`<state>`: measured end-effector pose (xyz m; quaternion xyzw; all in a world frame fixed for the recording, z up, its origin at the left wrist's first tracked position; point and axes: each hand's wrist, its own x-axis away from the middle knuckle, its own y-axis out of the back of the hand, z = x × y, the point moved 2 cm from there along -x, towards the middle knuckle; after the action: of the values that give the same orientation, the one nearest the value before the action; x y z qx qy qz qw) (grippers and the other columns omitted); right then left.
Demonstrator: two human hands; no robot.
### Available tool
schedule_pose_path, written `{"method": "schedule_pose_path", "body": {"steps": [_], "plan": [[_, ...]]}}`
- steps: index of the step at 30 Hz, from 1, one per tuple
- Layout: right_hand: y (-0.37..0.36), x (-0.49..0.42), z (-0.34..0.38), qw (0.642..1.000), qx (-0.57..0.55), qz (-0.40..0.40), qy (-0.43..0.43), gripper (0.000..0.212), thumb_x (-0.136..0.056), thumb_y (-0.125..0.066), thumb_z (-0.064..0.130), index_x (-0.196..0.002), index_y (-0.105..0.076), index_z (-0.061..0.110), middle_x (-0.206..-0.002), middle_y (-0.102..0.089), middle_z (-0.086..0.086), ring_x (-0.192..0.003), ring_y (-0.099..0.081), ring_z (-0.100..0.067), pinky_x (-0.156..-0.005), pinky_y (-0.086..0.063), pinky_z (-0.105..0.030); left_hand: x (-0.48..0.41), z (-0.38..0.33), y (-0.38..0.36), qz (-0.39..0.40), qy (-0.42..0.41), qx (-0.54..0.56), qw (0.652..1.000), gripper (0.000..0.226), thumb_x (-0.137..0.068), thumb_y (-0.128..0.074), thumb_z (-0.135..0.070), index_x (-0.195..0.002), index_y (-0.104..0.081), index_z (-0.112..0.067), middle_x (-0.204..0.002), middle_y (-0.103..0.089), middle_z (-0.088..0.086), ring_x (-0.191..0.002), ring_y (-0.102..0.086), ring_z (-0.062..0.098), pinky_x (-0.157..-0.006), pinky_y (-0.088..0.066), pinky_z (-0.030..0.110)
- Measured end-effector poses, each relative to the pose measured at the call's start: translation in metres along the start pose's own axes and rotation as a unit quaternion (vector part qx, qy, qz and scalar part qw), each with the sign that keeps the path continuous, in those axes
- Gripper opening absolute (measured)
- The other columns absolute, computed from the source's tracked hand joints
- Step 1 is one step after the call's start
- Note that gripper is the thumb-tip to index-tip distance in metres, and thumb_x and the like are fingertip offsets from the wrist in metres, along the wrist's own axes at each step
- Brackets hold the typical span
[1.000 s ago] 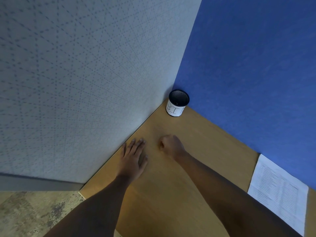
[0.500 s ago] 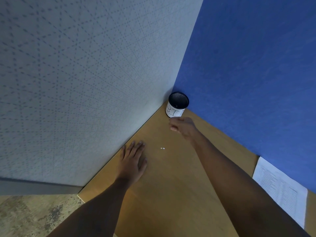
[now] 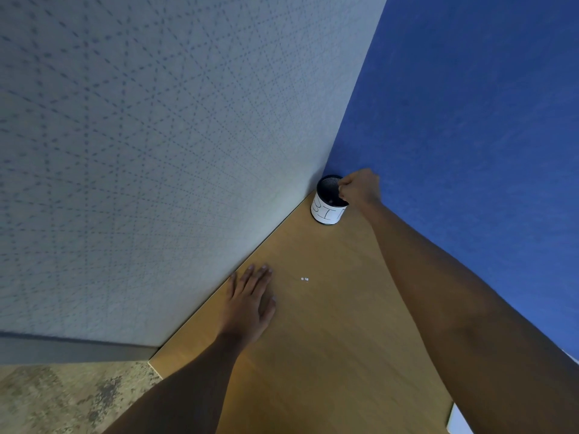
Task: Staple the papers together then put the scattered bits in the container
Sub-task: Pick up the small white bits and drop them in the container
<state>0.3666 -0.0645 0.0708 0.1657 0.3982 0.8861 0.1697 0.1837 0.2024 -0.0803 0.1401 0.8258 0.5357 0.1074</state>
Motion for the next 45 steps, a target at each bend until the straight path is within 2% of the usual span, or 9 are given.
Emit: {"method": "schedule_pose_path", "body": {"steps": [4, 8, 13, 17, 21, 26, 32, 37, 45], "plan": [[0.002, 0.005, 0.004, 0.999, 0.042, -0.018, 0.018, 0.015, -0.073, -0.068, 0.002, -0.083, -0.076, 0.010, -0.089, -0.072, -0.007, -0.082, -0.067, -0.022, -0.066, -0.055, -0.030, 0.000, 0.001, -0.001, -0.005, -0.002, 0.005, 1.000, 0.060, -0.096, -0.033, -0.048, -0.151, -0.030, -0.024, -0.156, -0.032, -0.007, -0.148, -0.014, 0.016, -0.120, -0.004, 0.046], [-0.003, 0.017, -0.001, 0.995, 0.063, 0.013, 0.074, 0.024, -0.078, -0.065, 0.003, -0.091, -0.078, 0.018, -0.096, -0.073, 0.000, -0.090, -0.066, -0.020, -0.072, -0.053, -0.028, 0.000, 0.001, -0.001, -0.004, -0.004, 0.000, 1.000, 0.060, -0.096, -0.034, -0.048, -0.151, -0.030, -0.024, -0.156, -0.030, -0.007, -0.148, -0.014, 0.016, -0.120, -0.004, 0.046], [-0.022, 0.057, -0.014, 0.989, 0.005, 0.028, 0.148, 0.013, -0.083, -0.066, 0.012, -0.088, -0.076, 0.019, -0.085, -0.075, 0.002, -0.080, -0.067, -0.014, -0.073, -0.056, -0.031, 0.000, 0.002, -0.001, 0.002, 0.000, -0.009, 1.000, 0.061, -0.096, -0.031, -0.050, -0.151, -0.028, -0.024, -0.157, -0.029, -0.007, -0.149, -0.013, 0.017, -0.120, -0.003, 0.046], [-0.053, 0.104, -0.044, 0.984, 0.008, 0.095, 0.147, 0.014, -0.087, -0.063, 0.014, -0.095, -0.074, 0.018, -0.089, -0.075, -0.001, -0.078, -0.067, -0.013, -0.076, -0.054, -0.027, 0.000, 0.002, -0.001, -0.001, -0.002, -0.006, 1.000, 0.061, -0.096, -0.033, -0.049, -0.151, -0.027, -0.024, -0.157, -0.030, -0.006, -0.149, -0.013, 0.017, -0.120, -0.003, 0.045], [-0.077, 0.140, -0.083, 0.980, 0.027, 0.145, 0.136, 0.017, -0.085, -0.060, 0.009, -0.090, -0.074, 0.016, -0.087, -0.074, -0.001, -0.077, -0.068, -0.015, -0.074, -0.056, -0.032, 0.000, 0.000, 0.001, -0.005, 0.001, -0.006, 1.000, 0.060, -0.096, -0.031, -0.049, -0.151, -0.029, -0.024, -0.156, -0.032, -0.006, -0.148, -0.014, 0.017, -0.120, -0.002, 0.044], [-0.089, 0.160, -0.106, 0.979, 0.062, 0.118, 0.153, 0.021, -0.083, -0.060, 0.005, -0.093, -0.074, 0.018, -0.091, -0.067, -0.001, -0.081, -0.065, -0.020, -0.074, -0.052, -0.030, -0.001, 0.001, -0.001, 0.000, 0.002, -0.008, 1.000, 0.061, -0.096, -0.030, -0.050, -0.151, -0.028, -0.024, -0.156, -0.031, -0.006, -0.148, -0.014, 0.017, -0.120, -0.002, 0.045], [-0.091, 0.150, -0.100, 0.953, 0.153, 0.151, 0.212, 0.019, -0.090, -0.059, 0.015, -0.103, -0.073, 0.015, -0.104, -0.069, -0.004, -0.093, -0.065, -0.023, -0.081, -0.051, -0.033, 0.000, 0.001, -0.001, 0.001, 0.003, -0.006, 1.000, 0.062, -0.096, -0.031, -0.050, -0.152, -0.027, -0.024, -0.157, -0.030, -0.006, -0.148, -0.013, 0.016, -0.120, -0.002, 0.045], [-0.091, 0.144, -0.090, 0.921, 0.237, 0.189, 0.246, 0.021, -0.094, -0.053, 0.018, -0.102, -0.072, 0.011, -0.105, -0.067, -0.008, -0.095, -0.063, -0.029, -0.079, -0.051, -0.034, 0.000, 0.001, -0.001, -0.002, 0.000, -0.002, 1.000, 0.061, -0.096, -0.031, -0.049, -0.151, -0.028, -0.023, -0.157, -0.031, -0.006, -0.149, -0.012, 0.016, -0.120, -0.006, 0.047], [-0.091, 0.148, -0.083, 0.892, 0.300, 0.174, 0.291, 0.027, -0.096, -0.043, 0.015, -0.104, -0.066, 0.004, -0.105, -0.062, -0.013, -0.098, -0.059, -0.031, -0.075, -0.047, -0.035, 0.001, 0.000, -0.002, -0.008, -0.003, 0.000, 1.000, 0.061, -0.096, -0.032, -0.049, -0.151, -0.028, -0.024, -0.156, -0.031, -0.006, -0.148, -0.013, 0.016, -0.120, -0.005, 0.047]]}}
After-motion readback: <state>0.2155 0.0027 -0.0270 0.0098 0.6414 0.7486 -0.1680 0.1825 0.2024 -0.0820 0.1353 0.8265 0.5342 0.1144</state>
